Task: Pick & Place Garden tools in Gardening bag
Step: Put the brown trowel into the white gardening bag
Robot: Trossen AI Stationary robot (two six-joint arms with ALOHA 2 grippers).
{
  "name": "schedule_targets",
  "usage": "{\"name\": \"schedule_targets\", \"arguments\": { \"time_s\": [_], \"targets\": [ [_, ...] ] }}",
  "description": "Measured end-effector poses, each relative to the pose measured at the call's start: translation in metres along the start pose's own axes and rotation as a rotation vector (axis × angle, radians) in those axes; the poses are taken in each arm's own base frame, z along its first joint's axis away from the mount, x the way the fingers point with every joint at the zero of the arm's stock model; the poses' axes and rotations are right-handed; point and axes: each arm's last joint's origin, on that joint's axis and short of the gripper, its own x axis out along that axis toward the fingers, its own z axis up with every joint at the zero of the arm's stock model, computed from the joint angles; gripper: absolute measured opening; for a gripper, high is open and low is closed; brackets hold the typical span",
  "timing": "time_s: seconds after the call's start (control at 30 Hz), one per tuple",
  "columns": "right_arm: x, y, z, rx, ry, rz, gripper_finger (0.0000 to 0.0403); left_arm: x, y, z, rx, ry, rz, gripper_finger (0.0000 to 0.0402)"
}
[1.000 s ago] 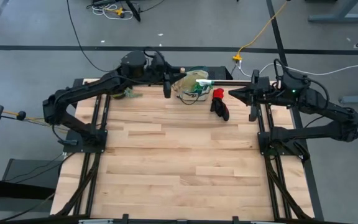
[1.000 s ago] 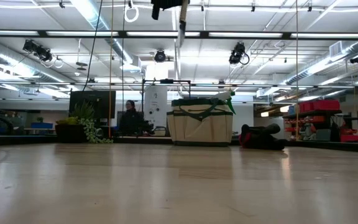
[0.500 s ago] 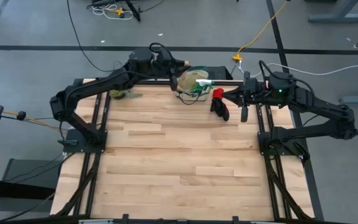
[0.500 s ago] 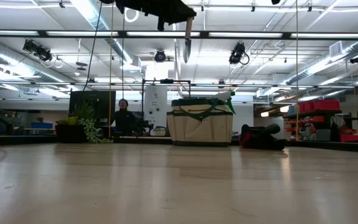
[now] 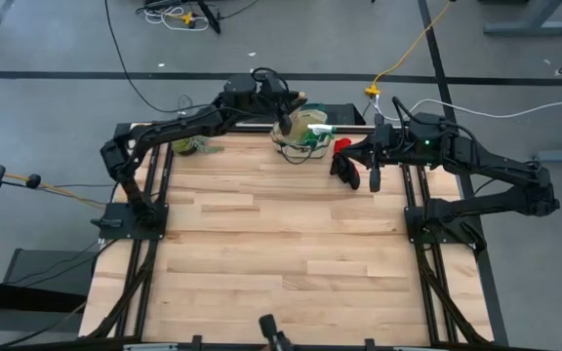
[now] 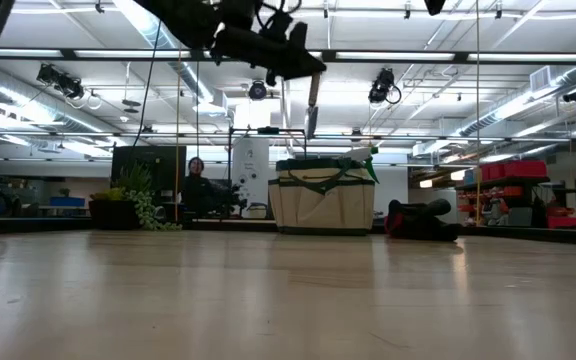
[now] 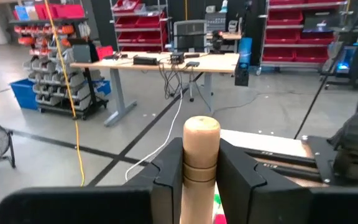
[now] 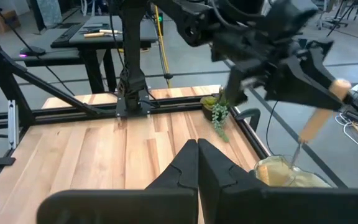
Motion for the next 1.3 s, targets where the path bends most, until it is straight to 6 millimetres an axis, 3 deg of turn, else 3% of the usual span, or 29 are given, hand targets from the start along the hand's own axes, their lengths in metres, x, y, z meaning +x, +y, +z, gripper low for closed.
{"name": "schedule_targets", "arguments": {
  "time_s": [0.5,1.3],
  "targets": [
    [0.002,0.000,0.000,0.008,0.003,0.000,0.0000,0.024,0.008,-0.047,-0.016,0.120,-0.009,0.0080],
    [0.002,0.000,0.000,0.015,-0.001,0.000,0.0000,0.024,0.008,-0.048,-0.064,0.136,-0.007,0.0078]
  ]
}}
